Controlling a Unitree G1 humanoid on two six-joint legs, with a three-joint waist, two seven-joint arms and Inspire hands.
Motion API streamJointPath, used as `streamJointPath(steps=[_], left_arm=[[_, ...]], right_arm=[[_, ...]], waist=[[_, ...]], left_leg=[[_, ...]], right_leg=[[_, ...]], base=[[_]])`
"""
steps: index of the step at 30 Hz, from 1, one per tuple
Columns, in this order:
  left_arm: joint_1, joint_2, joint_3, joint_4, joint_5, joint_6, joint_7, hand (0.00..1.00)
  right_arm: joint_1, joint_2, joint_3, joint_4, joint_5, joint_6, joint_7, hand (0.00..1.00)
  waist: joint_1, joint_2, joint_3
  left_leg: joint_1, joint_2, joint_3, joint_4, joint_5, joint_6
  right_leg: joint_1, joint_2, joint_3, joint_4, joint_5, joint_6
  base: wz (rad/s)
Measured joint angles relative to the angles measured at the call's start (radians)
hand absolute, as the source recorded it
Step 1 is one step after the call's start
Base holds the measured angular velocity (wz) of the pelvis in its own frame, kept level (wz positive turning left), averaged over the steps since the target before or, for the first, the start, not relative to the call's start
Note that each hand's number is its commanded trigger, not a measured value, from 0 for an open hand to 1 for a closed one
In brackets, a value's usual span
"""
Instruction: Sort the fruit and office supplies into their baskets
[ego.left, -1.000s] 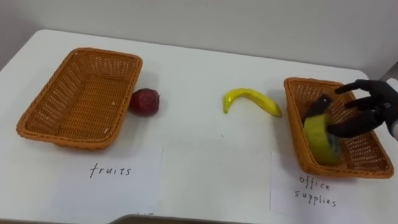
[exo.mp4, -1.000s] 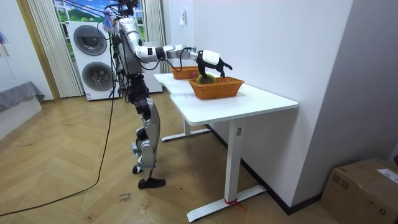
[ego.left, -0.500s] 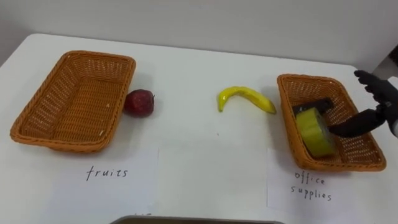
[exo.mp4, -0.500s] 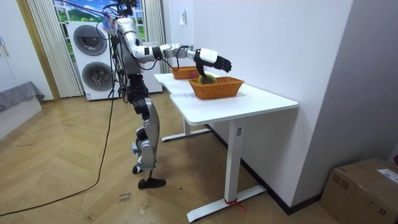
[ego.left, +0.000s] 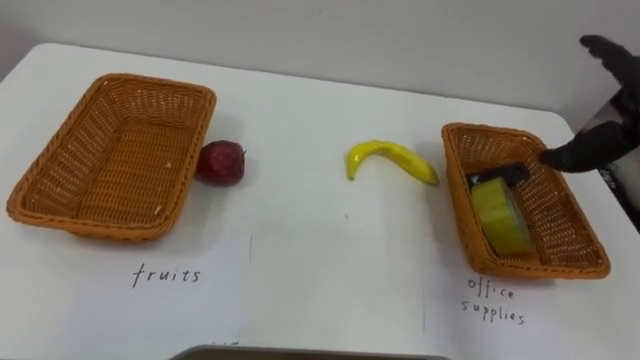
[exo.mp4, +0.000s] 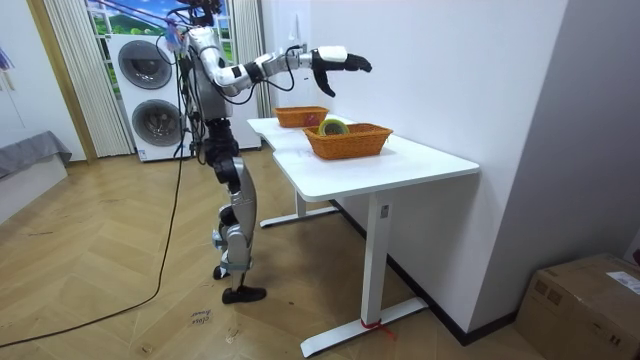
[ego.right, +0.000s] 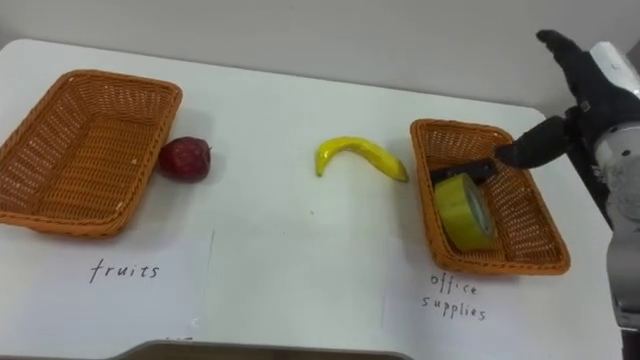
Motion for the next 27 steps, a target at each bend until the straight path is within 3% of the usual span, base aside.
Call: streamJointPath(steps=[8, 13, 21, 27], left_arm=[[-0.011, -0.001, -0.001, 0.0, 0.007, 0.0, 0.0, 0.0], [-0.011, -0.001, -0.002, 0.0, 0.007, 0.001, 0.0, 0.0], [-0.001, 0.0, 0.001, 0.003, 0.025, 0.0, -0.003, 0.0], [0.007, 0.007, 0.001, 0.01, 0.049, 0.0, -0.017, 0.0]], right_arm=[[-0.071, 0.0, 0.01, -0.068, -0.005, -0.014, -0.019, 0.0], [-0.076, 0.0, 0.012, -0.089, -0.005, -0.023, -0.023, 0.0], [-0.077, 0.0, 0.06, -0.09, -0.004, -0.022, -0.015, 0.0], [-0.085, -0.001, 0.06, -0.089, 0.015, -0.024, -0.015, 0.0]], waist=[[0.024, 0.015, 0.0056], [0.044, 0.018, 0.0041], [0.085, 0.002, -0.0066], [0.12, -0.018, -0.0006]], left_leg=[[-0.008, 0.001, -0.008, 0.007, 0.0, 0.0], [-0.006, 0.002, -0.008, 0.007, 0.0, -0.001], [-0.008, 0.0, -0.018, 0.005, 0.0, -0.001], [-0.009, -0.001, -0.031, 0.011, 0.0, 0.0]], right_leg=[[-0.003, 0.0, -0.006, 0.0, 0.0, 0.0], [0.0, 0.0, -0.006, 0.0, 0.0, 0.0], [0.004, -0.002, -0.024, 0.002, 0.0, 0.0], [0.015, -0.005, -0.041, -0.008, 0.0, 0.0]], base=[[0.02], [0.0], [0.03], [0.08]])
